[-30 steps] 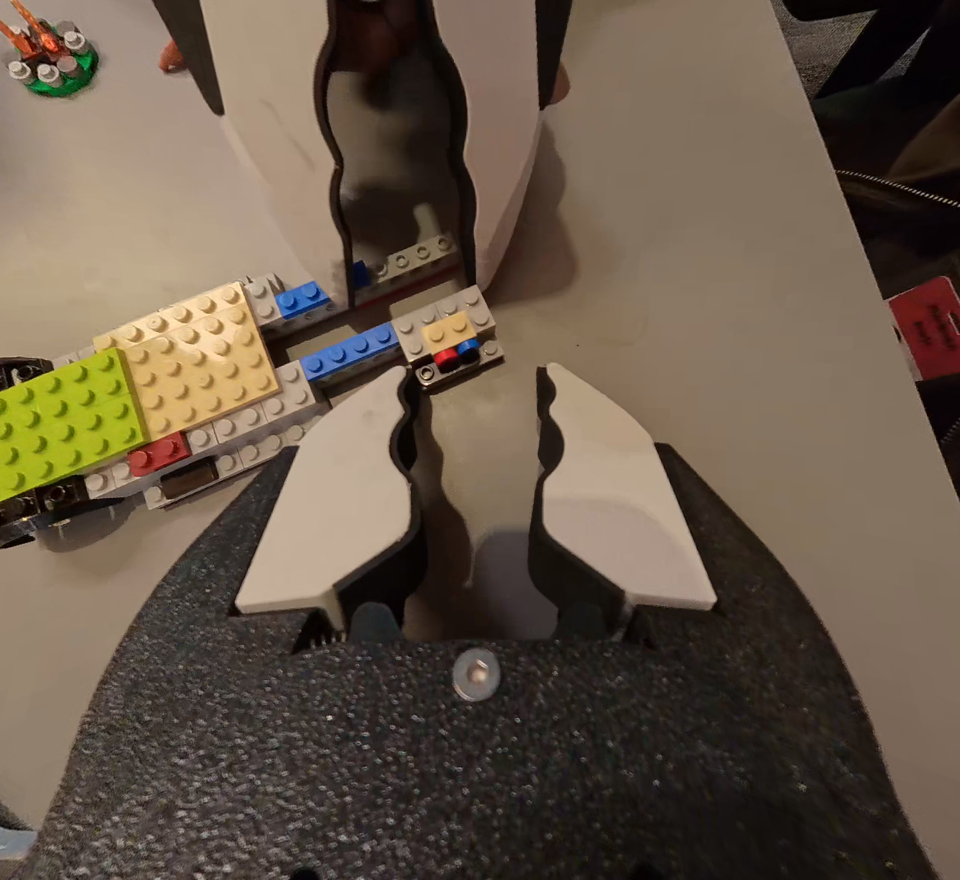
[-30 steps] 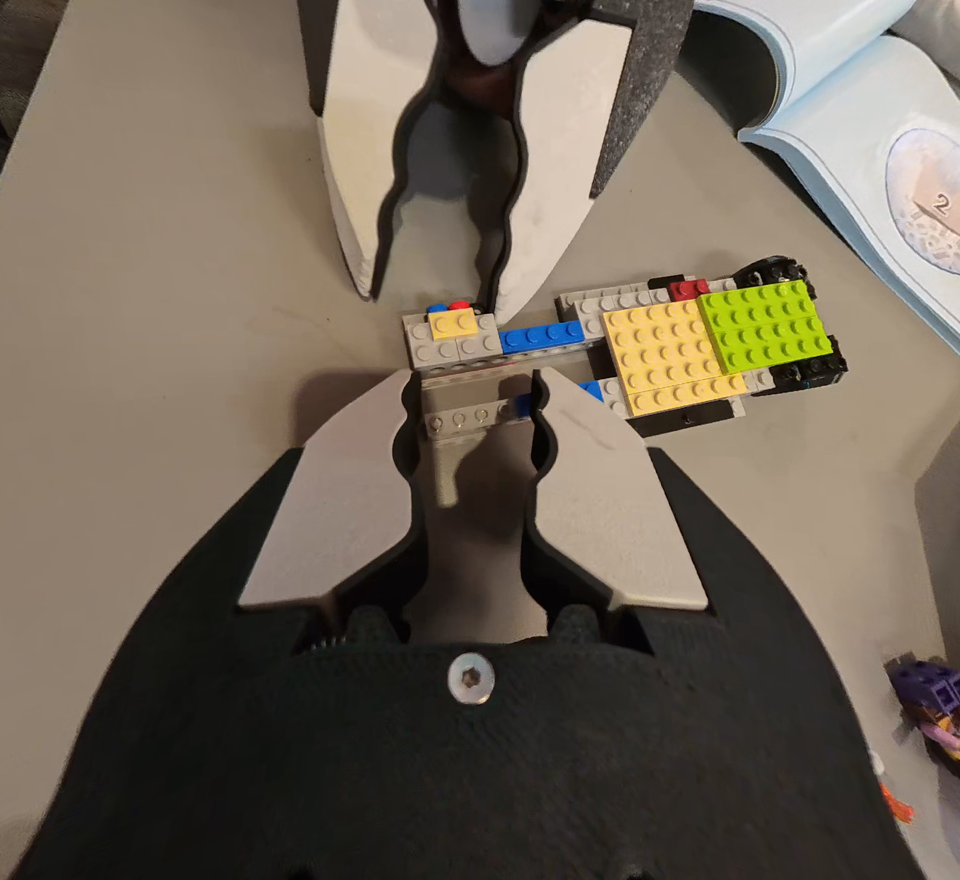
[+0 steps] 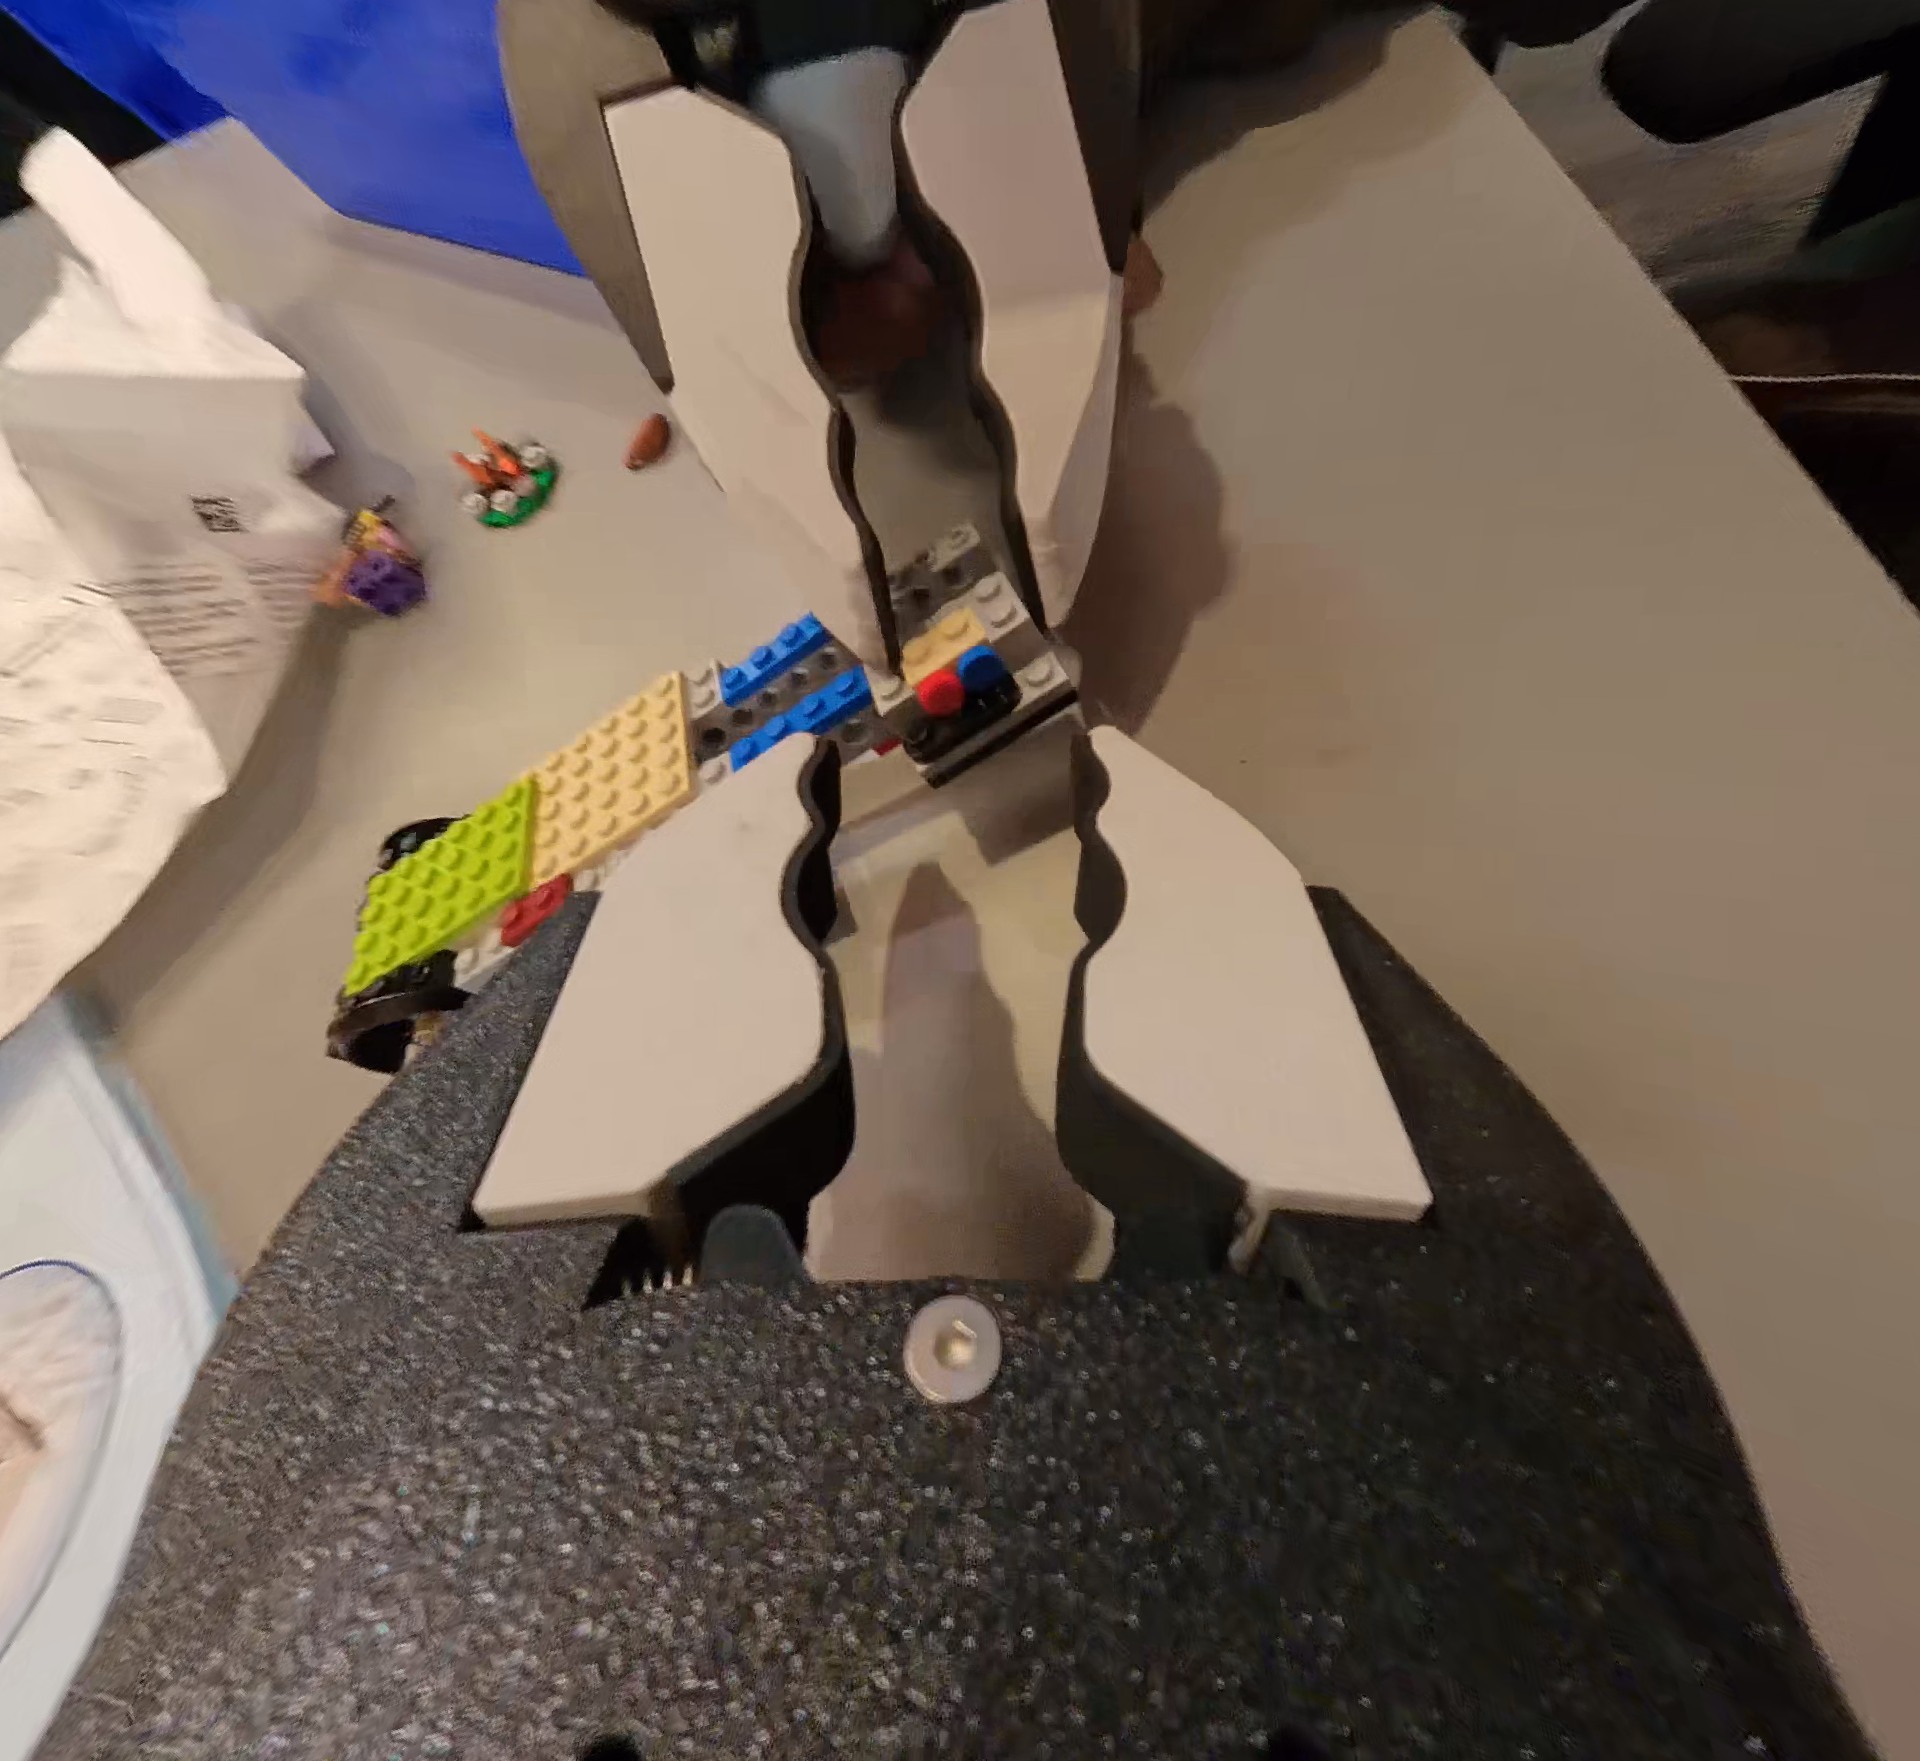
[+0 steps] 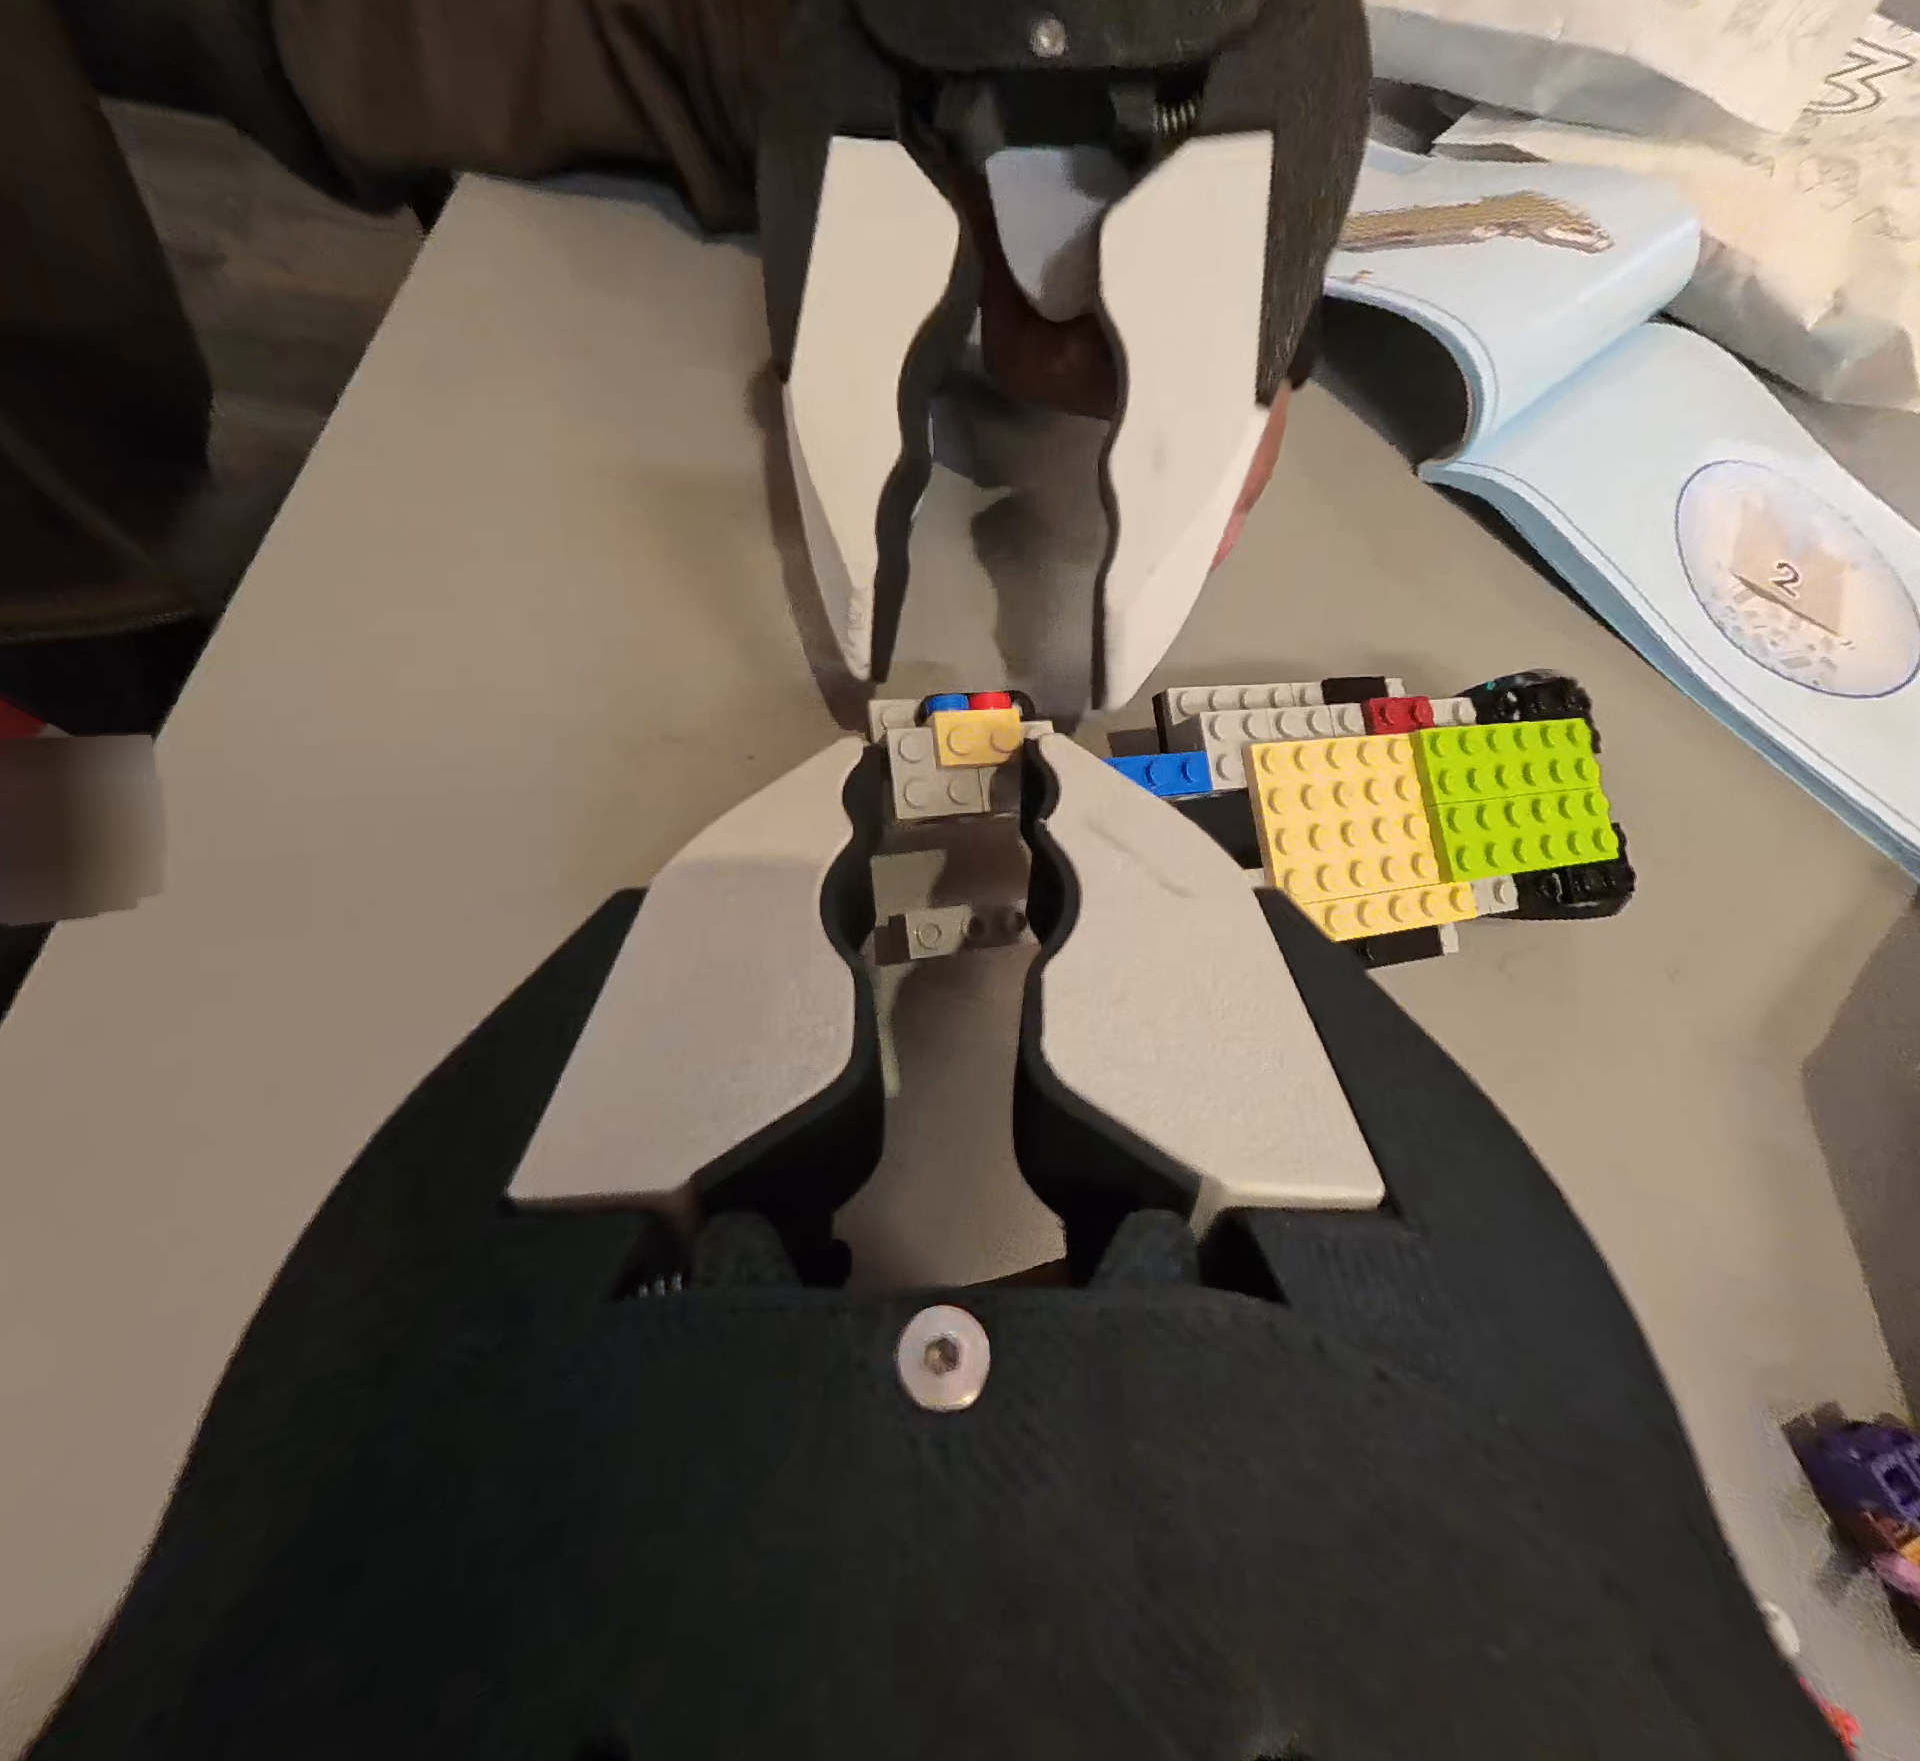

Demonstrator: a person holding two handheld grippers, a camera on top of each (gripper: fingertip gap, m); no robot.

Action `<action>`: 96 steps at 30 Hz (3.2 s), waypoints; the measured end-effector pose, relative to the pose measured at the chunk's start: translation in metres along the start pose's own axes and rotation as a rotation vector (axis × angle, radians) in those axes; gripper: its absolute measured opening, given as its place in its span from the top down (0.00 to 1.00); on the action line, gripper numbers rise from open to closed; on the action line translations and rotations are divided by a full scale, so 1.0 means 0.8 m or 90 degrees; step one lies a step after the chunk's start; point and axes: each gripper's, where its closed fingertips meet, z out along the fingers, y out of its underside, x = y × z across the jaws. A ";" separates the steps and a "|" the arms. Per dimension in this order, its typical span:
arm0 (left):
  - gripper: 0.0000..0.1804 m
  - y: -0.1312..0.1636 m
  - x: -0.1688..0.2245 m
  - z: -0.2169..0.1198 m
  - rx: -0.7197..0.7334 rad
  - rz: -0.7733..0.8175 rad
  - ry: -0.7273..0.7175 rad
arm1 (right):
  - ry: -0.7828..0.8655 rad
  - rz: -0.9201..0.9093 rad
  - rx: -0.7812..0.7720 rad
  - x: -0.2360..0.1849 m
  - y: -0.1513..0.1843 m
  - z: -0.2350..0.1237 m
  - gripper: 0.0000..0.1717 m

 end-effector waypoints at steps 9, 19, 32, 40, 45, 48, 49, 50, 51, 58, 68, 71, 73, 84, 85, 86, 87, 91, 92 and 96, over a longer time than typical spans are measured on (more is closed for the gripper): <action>0.83 -0.003 -0.018 0.009 -0.012 0.200 -0.146 | 0.010 0.026 0.046 0.006 -0.013 -0.003 0.85; 0.91 -0.023 -0.036 -0.015 0.072 0.111 -0.163 | 0.099 -0.074 0.078 0.016 -0.032 -0.018 0.81; 0.91 -0.048 -0.049 -0.033 0.176 -0.019 -0.155 | 0.271 -0.187 0.126 0.039 -0.057 -0.033 0.87; 0.81 -0.062 -0.041 -0.036 0.168 0.120 -0.221 | 0.244 -0.199 0.143 0.031 -0.061 -0.036 0.88; 0.89 -0.058 -0.042 -0.033 0.133 0.165 -0.252 | 0.244 -0.220 0.142 0.026 -0.062 -0.033 0.88; 0.90 -0.056 -0.042 -0.033 0.121 0.195 -0.266 | 0.258 -0.232 0.136 0.028 -0.062 -0.034 0.87; 0.90 -0.055 -0.042 -0.033 0.118 0.200 -0.267 | 0.262 -0.234 0.131 0.029 -0.061 -0.034 0.86; 0.90 -0.054 -0.043 -0.033 0.117 0.204 -0.270 | 0.264 -0.234 0.127 0.030 -0.059 -0.035 0.85; 0.90 -0.055 -0.044 -0.035 0.120 0.205 -0.275 | 0.265 -0.235 0.123 0.031 -0.058 -0.036 0.84; 0.90 -0.056 -0.047 -0.040 0.129 0.199 -0.282 | 0.282 -0.235 0.103 0.039 -0.052 -0.038 0.84; 0.81 -0.050 -0.041 -0.039 0.117 0.204 -0.249 | 0.287 -0.278 0.095 0.036 -0.051 -0.036 0.90; 0.72 -0.037 -0.034 -0.040 0.083 0.194 -0.192 | 0.265 -0.301 0.103 0.026 -0.053 -0.035 0.90; 0.71 -0.029 -0.027 -0.041 0.062 0.184 -0.151 | 0.249 -0.319 0.103 0.019 -0.053 -0.032 0.90; 0.83 -0.021 0.004 -0.018 0.037 0.251 -0.092 | 0.177 -0.395 0.110 -0.017 -0.054 -0.017 0.89; 0.88 -0.023 0.000 -0.018 0.037 0.260 -0.110 | 0.176 -0.395 0.111 -0.017 -0.054 -0.017 0.89; 0.90 -0.025 -0.002 -0.020 0.039 0.268 -0.122 | 0.176 -0.393 0.113 -0.016 -0.055 -0.017 0.89; 0.90 -0.027 -0.003 -0.020 0.041 0.273 -0.127 | 0.177 -0.392 0.117 -0.016 -0.056 -0.018 0.89; 0.91 -0.030 -0.012 -0.022 0.037 0.269 -0.159 | 0.200 -0.366 0.130 -0.005 -0.058 -0.025 0.90; 0.91 -0.031 -0.017 -0.023 0.034 0.259 -0.175 | 0.215 -0.353 0.131 0.002 -0.059 -0.028 0.90; 0.91 -0.033 -0.039 -0.025 0.037 0.212 -0.240 | 0.275 -0.298 0.139 0.026 -0.062 -0.042 0.90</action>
